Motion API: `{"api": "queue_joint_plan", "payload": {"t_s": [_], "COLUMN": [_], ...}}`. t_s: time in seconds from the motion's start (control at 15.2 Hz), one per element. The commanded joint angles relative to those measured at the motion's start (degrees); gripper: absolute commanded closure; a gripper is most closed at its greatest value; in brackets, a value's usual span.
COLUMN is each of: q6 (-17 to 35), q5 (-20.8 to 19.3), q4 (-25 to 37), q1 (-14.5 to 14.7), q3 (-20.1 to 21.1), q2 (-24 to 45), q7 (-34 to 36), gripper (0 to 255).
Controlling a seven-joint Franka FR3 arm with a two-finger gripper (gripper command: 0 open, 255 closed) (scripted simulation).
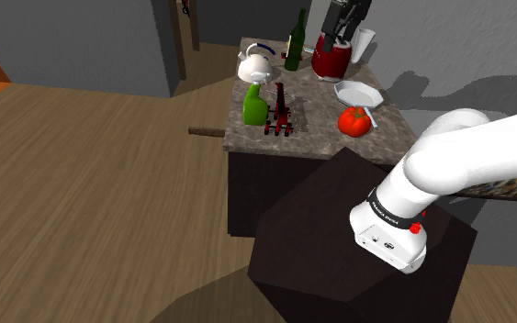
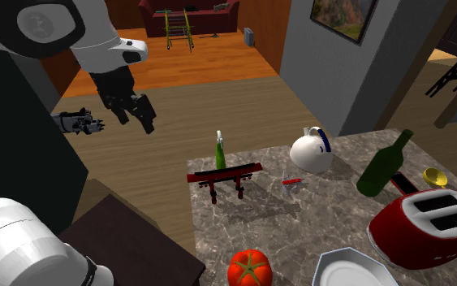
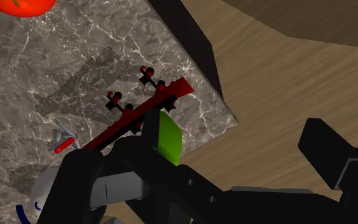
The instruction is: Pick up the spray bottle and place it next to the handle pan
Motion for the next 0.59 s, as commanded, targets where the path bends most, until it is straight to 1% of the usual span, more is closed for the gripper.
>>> {"api": "queue_joint_plan", "payload": {"t_s": [0.0, 0.26, 0.53], "q6": [0.0, 10.37, 21.13], "q5": [0.0, -1.15, -1.69], "q4": [0.0, -6.42, -10.81], "q1": [0.0, 0.74, 1.84], "q3": [0.0, -5.45, -11.35], "q2": [0.0, 0.58, 3.89], "q7": [0.0, -7.82, -16.1], "gripper": [0, 0, 0]}}
